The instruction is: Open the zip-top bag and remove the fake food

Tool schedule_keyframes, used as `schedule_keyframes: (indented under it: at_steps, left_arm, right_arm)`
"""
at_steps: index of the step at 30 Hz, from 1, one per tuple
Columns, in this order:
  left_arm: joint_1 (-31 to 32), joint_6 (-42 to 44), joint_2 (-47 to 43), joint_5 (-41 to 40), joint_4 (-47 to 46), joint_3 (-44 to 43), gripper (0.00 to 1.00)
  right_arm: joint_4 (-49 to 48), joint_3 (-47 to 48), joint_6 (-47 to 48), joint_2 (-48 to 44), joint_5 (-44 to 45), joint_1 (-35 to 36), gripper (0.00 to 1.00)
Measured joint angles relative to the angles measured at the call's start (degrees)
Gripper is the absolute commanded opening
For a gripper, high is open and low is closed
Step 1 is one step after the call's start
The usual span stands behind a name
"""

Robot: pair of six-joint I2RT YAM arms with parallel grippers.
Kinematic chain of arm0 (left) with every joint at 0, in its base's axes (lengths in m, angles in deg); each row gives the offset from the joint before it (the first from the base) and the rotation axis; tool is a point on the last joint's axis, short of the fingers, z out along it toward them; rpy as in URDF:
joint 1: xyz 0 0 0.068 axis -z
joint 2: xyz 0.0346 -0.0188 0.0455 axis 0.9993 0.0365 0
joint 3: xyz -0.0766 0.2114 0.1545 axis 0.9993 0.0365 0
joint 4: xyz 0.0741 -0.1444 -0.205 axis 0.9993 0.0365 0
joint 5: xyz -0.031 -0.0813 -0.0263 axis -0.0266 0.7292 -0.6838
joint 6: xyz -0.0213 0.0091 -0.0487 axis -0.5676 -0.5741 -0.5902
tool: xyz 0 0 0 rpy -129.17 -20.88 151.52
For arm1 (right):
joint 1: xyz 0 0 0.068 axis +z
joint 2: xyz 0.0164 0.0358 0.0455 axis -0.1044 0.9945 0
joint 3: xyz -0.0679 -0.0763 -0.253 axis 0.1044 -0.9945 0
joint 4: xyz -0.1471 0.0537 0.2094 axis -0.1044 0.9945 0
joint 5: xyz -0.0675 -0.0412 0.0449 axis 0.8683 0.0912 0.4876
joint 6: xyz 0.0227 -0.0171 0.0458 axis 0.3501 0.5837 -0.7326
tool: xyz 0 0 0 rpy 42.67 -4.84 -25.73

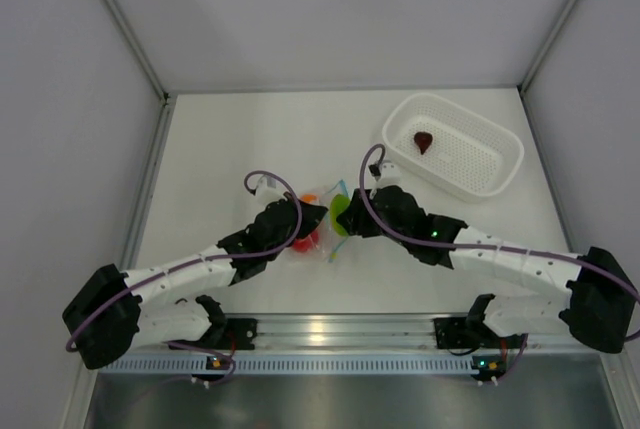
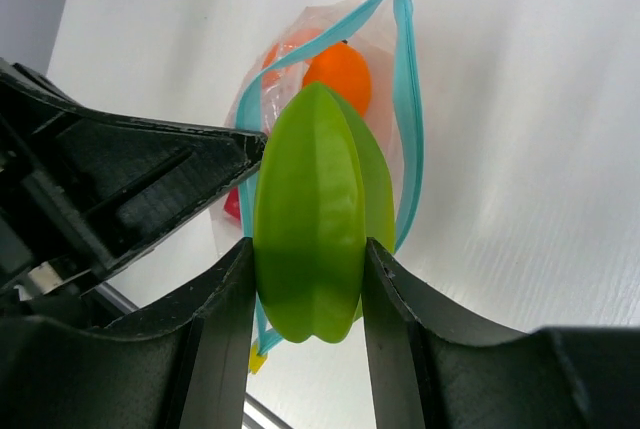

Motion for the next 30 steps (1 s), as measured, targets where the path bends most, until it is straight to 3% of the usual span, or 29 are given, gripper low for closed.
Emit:
schedule_keyframes:
  at_steps: [10,22,30]
  left_arm:
    - [0.00,0.00,0.04,-0.09,0.42,0.00,0.00]
    - [0.00,0.87,-2.23,0.74,1.81,-0.04,0.00]
    - [0.00,2.58,-4.50,1.22,7.26,-2.91,0.00]
  right_arm:
    - [5.42,2.01,3.37,-5.84,0.83,-5.05,0.22]
    - [12.07,7.78,9.88,-6.10,-2.10,-31.23,0.22]
    - [15.30,16.76,13.20,3.17,-1.62,-44.89,0.22]
